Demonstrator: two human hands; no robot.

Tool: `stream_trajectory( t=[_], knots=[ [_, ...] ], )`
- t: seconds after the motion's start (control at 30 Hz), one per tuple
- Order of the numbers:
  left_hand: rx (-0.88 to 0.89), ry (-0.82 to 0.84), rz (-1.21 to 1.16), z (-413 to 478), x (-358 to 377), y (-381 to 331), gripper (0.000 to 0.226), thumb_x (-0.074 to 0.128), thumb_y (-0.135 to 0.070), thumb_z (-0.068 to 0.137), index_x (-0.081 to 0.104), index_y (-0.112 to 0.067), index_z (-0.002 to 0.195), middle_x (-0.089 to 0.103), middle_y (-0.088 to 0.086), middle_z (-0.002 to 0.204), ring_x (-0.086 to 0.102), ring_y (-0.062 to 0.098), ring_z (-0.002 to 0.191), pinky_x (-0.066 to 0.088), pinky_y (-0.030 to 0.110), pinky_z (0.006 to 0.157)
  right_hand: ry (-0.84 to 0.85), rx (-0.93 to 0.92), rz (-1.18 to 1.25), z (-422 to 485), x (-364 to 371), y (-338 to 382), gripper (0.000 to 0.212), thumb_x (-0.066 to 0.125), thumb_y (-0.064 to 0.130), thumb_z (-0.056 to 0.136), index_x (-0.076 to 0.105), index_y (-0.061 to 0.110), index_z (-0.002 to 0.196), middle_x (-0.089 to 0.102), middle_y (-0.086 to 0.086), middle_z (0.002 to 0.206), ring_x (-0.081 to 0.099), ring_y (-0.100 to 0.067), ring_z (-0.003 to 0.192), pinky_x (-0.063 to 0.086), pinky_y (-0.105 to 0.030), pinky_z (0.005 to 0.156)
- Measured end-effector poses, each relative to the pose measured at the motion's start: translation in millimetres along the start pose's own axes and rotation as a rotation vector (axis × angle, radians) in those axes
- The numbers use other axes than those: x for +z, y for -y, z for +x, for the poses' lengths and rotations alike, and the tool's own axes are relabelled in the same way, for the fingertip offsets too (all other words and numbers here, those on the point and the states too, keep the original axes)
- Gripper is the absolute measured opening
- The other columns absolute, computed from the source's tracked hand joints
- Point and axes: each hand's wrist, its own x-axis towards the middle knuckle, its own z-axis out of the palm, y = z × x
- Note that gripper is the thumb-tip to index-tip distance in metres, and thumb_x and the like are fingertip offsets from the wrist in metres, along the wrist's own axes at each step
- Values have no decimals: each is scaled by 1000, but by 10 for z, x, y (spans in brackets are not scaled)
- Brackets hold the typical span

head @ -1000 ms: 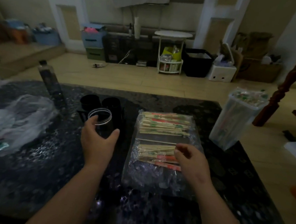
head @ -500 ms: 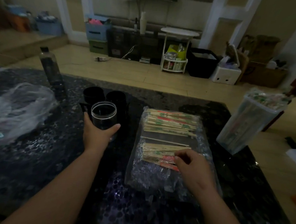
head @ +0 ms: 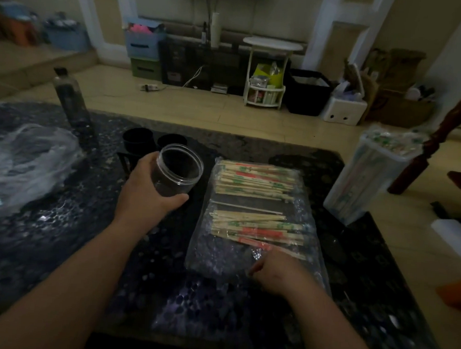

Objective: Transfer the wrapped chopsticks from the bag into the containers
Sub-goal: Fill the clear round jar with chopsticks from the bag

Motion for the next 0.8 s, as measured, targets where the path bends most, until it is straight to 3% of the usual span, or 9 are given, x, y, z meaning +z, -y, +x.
stream_trajectory(
  t=[0.17, 0.3, 0.47, 0.57, 0.7, 0.73, 0.8],
  knots=[
    [23, 81, 84, -194, -75, -206, 102, 90, -39, 62, 33, -29, 146, 48, -4, 142, 48, 20, 128, 43, 37, 103, 32, -17, 43, -54, 90, 7, 54, 47, 33, 96, 35, 35, 149, 45, -9, 148, 48, -30, 129, 39, -41, 109],
    [10, 96, 86, -344, -117, -274, 101, 91, -36, 60, 36, -28, 144, 52, -3, 139, 50, 18, 124, 44, 35, 99, -60, 86, -18, -69, 154, 32, 45, 51, 35, 91, 56, 20, 133, 55, -9, 137, 55, -28, 120, 45, -40, 101],
    [-26, 100, -4, -447, -67, -195, 92, 91, -30, 61, 41, -31, 138, 55, -10, 124, 51, 9, 111, 39, 28, 87, -169, 167, -42, -62, 204, 53, 39, 51, 44, 91, 64, 22, 120, 62, -5, 124, 60, -25, 107, 45, -35, 80],
    [-11, 100, -31, -387, 8, -228, 92, 91, -32, 61, 40, -33, 137, 51, -17, 118, 50, 7, 109, 40, 29, 88, -183, 196, -47, -30, 203, 31, 49, 45, 56, 93, 63, 21, 122, 62, -4, 125, 60, -25, 111, 45, -35, 84],
    [69, 96, 104, -289, 100, -229, 101, 90, -39, 59, 35, -30, 144, 50, -8, 140, 49, 15, 125, 43, 36, 101, -183, 113, 253, 83, 189, 140, 79, 22, 75, 90, 64, 17, 124, 63, -9, 127, 57, -29, 117, 44, -36, 95],
    [89, 97, 146, -265, 116, -212, 104, 89, -41, 59, 33, -29, 146, 47, -6, 144, 47, 18, 128, 42, 38, 104, -201, 62, 360, 129, 199, 169, 76, 22, 72, 93, 66, 17, 120, 65, -10, 122, 59, -28, 113, 44, -34, 93],
    [101, 94, 180, -218, 131, -178, 107, 89, -42, 58, 31, -29, 147, 46, -5, 146, 46, 19, 130, 41, 39, 107, -236, 3, 545, 170, 210, 223, 51, 33, 56, 100, 69, 20, 105, 66, -6, 104, 61, -25, 100, 41, -28, 80]
  ],
)
